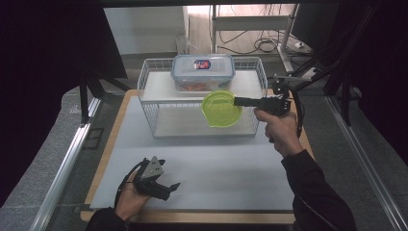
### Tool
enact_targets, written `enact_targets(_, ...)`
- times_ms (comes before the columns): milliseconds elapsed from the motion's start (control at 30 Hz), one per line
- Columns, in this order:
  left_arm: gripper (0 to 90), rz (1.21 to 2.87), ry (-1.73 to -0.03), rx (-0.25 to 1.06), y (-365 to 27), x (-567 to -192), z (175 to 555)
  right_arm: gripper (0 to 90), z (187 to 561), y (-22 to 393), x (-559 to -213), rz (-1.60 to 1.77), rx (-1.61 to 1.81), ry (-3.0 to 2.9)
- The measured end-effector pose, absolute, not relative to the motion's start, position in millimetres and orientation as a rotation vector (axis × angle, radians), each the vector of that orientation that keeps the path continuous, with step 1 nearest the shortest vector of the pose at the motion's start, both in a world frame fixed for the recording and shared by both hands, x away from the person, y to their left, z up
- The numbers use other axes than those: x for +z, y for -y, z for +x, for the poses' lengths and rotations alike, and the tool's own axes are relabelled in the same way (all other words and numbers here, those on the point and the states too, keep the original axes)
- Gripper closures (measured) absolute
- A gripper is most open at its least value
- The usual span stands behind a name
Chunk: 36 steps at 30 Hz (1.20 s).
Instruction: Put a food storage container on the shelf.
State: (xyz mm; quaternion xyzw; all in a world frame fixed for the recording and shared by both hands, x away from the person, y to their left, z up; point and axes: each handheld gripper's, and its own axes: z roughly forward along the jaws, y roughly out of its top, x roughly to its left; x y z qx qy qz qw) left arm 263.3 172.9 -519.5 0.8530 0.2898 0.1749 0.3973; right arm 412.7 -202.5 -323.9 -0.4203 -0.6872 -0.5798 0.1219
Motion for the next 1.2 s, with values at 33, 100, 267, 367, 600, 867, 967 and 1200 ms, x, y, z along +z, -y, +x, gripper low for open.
enact_targets(33, 3.9, 2.16, -0.734, 0.443, -173, -519, 263, 82.0, 414, 202, -321, -1.226, -1.695, 2.005)
enact_targets(100, 3.9, 2.157, -0.736, 0.44, -173, -520, 263, 82.0, 417, 200, -317, -1.228, -1.699, 1.996)
enact_targets(267, 3.9, 2.158, -0.734, 0.437, -173, -520, 263, 82.0, 423, 195, -303, -1.233, -1.712, 1.986)
enact_targets(367, 3.8, 2.156, -0.735, 0.438, -173, -519, 263, 82.0, 427, 192, -294, -1.237, -1.726, 1.985)
enact_targets(600, 3.9, 2.156, -0.735, 0.437, -173, -519, 263, 81.9, 437, 184, -274, -1.266, -1.751, 1.986)
enact_targets(867, 3.9, 2.156, -0.732, 0.437, -173, -519, 263, 81.9, 453, 176, -259, -1.305, -1.781, 1.974)
enact_targets(967, 3.9, 2.155, -0.733, 0.432, -173, -519, 263, 81.9, 460, 173, -254, -1.333, -1.788, 1.968)
enact_targets(1200, 3.9, 2.155, -0.73, 0.43, -173, -519, 263, 81.9, 475, 164, -245, -1.395, -1.803, 1.965)
